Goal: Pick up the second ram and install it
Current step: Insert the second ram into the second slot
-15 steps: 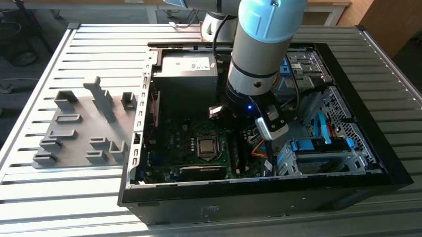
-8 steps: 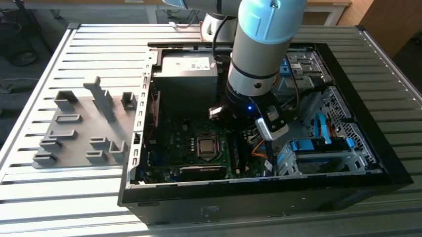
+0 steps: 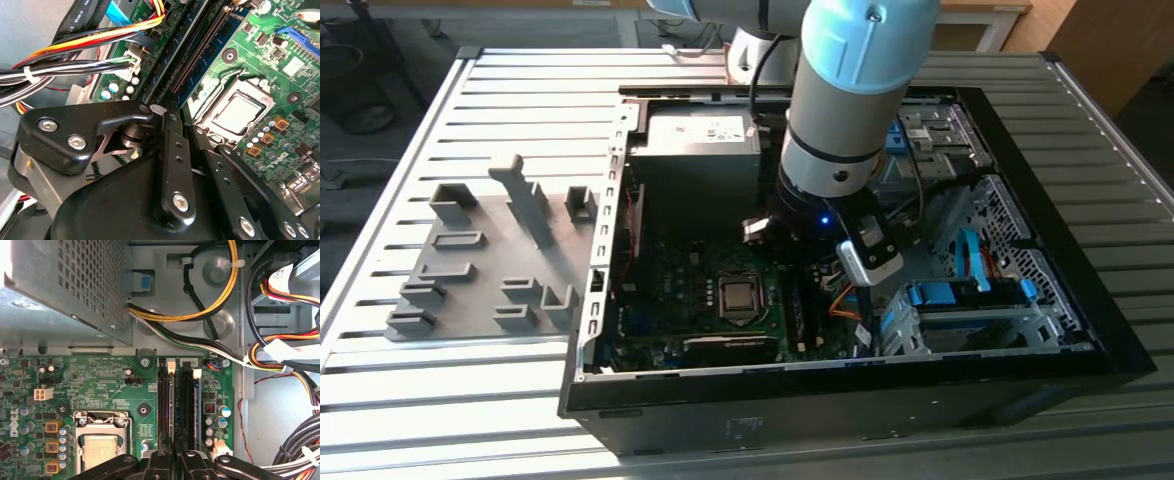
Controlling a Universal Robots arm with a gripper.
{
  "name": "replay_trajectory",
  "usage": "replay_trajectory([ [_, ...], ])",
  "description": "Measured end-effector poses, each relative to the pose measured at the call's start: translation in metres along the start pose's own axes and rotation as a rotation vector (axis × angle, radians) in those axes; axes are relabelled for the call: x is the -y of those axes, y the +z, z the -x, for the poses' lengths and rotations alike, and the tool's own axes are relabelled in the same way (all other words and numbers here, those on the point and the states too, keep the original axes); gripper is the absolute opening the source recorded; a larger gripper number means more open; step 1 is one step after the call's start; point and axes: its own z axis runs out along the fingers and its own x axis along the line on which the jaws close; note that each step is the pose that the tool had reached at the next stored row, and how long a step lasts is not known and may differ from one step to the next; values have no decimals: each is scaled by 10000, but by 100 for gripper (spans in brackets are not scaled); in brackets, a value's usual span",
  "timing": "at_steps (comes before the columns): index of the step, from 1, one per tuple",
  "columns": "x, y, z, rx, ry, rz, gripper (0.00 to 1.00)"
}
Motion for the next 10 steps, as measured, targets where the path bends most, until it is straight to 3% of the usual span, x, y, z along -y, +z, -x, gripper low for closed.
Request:
replay_trajectory([
  [10, 1, 45, 1, -5, 0, 5, 14],
])
